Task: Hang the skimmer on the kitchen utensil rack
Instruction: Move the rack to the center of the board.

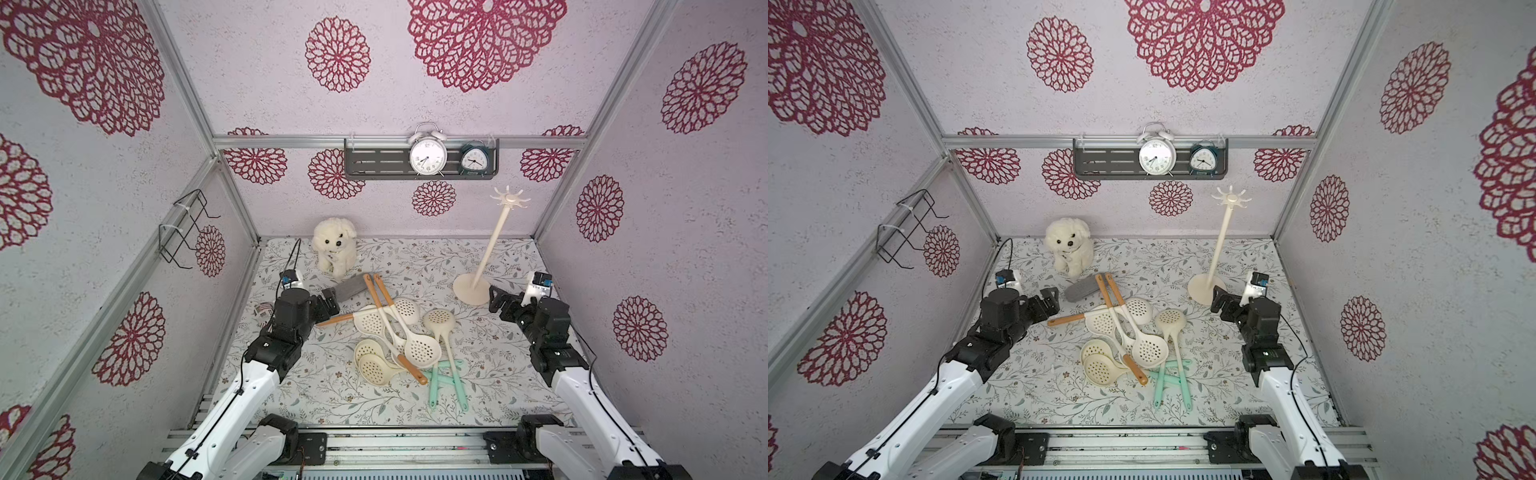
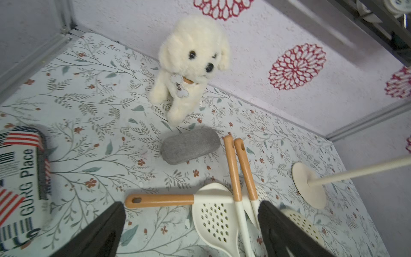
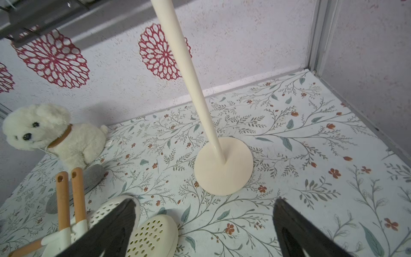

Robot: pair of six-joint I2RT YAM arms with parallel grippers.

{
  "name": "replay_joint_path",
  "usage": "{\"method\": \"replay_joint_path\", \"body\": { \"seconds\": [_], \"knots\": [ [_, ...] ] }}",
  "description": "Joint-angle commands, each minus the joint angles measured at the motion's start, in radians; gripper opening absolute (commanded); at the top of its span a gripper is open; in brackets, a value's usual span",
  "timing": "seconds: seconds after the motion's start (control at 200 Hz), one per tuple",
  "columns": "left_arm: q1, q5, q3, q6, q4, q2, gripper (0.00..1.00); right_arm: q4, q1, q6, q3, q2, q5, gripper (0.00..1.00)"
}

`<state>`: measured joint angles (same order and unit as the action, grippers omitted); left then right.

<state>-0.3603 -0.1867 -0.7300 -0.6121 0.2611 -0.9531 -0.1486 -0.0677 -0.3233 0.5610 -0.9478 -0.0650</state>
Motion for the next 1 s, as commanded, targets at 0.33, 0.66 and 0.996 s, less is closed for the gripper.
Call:
{"method": "replay_joint_path", "body": {
  "seconds": [0.33, 0.66, 0.996],
  "knots": [
    [-0.182, 0.14, -0.077, 0.017, -0.205, -0.229, 0.97, -0.206, 0.015, 0.097, 0.151, -0.327, 0.004, 0.87],
    [-0.232, 0.241, -0.154, 0.001, -0.275, -0.369, 0.98, -0.508, 0.044, 0.096, 0.233, -0.643, -0.14, 0.79],
    [-0.258, 0.277, -0.214, -0.003, -0.27, -0.47, 0.97, -0.566, 0.061, 0.106, 0.352, -0.851, -0.262, 0.62]
  ]
}}
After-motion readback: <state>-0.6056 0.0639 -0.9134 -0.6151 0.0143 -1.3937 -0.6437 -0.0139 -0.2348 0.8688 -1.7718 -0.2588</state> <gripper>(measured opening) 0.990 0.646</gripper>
